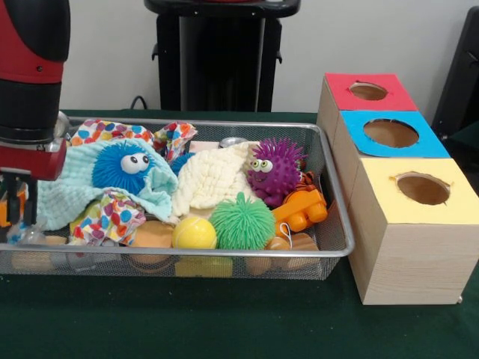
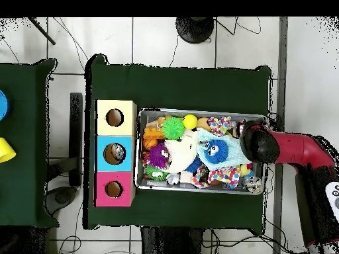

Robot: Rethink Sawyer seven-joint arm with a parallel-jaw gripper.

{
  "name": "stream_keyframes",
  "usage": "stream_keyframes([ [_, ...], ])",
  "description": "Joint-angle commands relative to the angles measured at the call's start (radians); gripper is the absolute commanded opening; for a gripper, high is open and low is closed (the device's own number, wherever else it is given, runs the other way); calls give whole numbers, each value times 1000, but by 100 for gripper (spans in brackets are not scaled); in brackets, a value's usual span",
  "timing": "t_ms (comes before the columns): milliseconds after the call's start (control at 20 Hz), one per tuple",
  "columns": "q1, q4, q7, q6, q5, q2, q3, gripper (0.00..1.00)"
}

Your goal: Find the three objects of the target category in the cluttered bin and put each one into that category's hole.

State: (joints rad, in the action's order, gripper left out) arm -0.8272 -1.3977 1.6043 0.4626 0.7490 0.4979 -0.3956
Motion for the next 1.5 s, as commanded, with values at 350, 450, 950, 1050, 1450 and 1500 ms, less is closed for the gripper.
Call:
stream_keyframes([
  [350,26,-41,-93,154,-48,57,-24,0],
  [450,28,-41,-94,159,-50,60,-23,0],
  [950,52,-46,-95,148,-31,95,-2,0],
  [1050,65,-58,-83,152,-30,120,10,0],
  [1450,160,-105,-5,204,-54,236,75,0],
  [1500,172,-110,1,222,-66,251,82,0],
])
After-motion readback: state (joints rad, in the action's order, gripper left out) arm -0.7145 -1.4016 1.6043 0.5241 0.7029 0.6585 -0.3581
